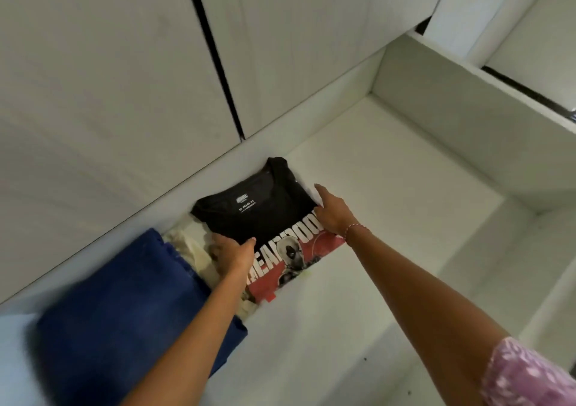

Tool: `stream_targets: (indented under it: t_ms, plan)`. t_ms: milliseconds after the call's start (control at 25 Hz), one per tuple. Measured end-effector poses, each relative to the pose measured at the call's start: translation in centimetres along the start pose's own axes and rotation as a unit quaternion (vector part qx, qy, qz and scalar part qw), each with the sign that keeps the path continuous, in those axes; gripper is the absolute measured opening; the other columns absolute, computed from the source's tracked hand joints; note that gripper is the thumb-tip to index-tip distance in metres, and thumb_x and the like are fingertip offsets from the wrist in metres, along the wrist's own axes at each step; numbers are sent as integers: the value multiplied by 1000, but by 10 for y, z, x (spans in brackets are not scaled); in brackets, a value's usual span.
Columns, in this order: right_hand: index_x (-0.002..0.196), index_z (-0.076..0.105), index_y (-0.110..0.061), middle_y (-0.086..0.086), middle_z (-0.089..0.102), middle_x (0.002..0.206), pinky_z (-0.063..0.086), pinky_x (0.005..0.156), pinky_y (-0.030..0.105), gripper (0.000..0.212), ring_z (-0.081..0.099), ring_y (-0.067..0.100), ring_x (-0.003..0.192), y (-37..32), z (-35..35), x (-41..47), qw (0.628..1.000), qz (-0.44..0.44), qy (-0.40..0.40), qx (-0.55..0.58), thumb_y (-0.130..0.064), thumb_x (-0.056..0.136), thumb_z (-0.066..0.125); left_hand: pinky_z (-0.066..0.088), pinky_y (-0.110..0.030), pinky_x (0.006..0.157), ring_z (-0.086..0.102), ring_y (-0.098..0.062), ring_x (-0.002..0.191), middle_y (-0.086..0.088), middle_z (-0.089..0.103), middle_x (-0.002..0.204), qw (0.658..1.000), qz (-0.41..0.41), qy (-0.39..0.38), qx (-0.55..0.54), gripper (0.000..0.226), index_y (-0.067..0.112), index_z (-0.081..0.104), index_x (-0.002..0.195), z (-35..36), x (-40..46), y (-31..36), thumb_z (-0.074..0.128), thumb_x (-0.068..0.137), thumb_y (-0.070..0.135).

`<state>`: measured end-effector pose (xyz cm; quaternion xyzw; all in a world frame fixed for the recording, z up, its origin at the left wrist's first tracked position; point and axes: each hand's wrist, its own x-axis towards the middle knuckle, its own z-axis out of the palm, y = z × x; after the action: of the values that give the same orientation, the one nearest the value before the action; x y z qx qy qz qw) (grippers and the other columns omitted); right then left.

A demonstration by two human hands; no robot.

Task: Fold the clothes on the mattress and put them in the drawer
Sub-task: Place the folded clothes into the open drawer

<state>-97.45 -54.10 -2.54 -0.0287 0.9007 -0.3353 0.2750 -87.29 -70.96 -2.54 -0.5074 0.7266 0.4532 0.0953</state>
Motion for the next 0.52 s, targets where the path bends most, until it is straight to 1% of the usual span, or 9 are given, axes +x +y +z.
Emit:
stream_targets:
  t_ms: [40,80,120,160,240,400,480,520]
  plan:
    - [149,24,-19,13,33,151,35,109,45,56,36,32,136,5,-5,-6,999,-12,14,-43,-11,97,42,24,-47,113,15,-35,144,-20,8,157,996,30,42,66,87,11,2,152,6,-11,4,63,90,20]
    - [149,24,-19,12,29,153,34,109,45,56,32,32,138,10,-12,-13,995,-29,28,-96,-12,97,43,18,-48,115,4,-33,146,-18,0,158,990,77,71,100,89,11,-2,152,14,-22,11,62,90,22]
    - [148,25,-18,13,26,155,33,109,46,55,28,32,140,15,-21,-21,987,-50,45,-147,-12,96,44,15,-48,115,-1,-31,147,-16,-3,159,982,131,80,109,88,11,-1,152,24,-35,20,61,91,21]
    - [147,26,-18,14,22,156,32,109,46,55,25,31,141,22,-31,-30,978,-67,66,-184,-12,96,45,15,-48,116,-3,-29,147,-15,-3,159,973,185,72,114,86,11,1,152,35,-48,32,60,91,21]
    - [146,29,-17,14,20,156,31,109,45,54,22,30,143,36,-54,-49,968,-75,107,-215,-11,95,45,14,-46,116,-3,-28,147,-14,-2,160,954,270,36,124,82,11,3,152,58,-82,57,58,92,20]
    - [144,34,-17,14,22,156,27,111,43,51,21,29,143,54,-101,-94,950,-58,202,-232,-13,95,47,8,-45,117,-9,-25,147,-10,-8,160,914,380,-28,140,75,14,2,152,92,-161,92,51,96,25]
    - [143,36,-17,15,25,155,21,114,47,52,21,30,144,64,-127,-121,920,-52,268,-280,-16,94,50,5,-43,118,-12,-24,147,-10,-11,159,890,423,-35,169,73,14,-2,152,100,-202,99,46,98,27]
    - [144,36,-16,16,25,155,15,115,51,54,20,31,144,75,-141,-141,896,-41,304,-321,-19,93,53,3,-43,118,-13,-25,147,-11,-12,159,880,438,-39,179,73,13,-4,152,103,-224,102,44,99,27]
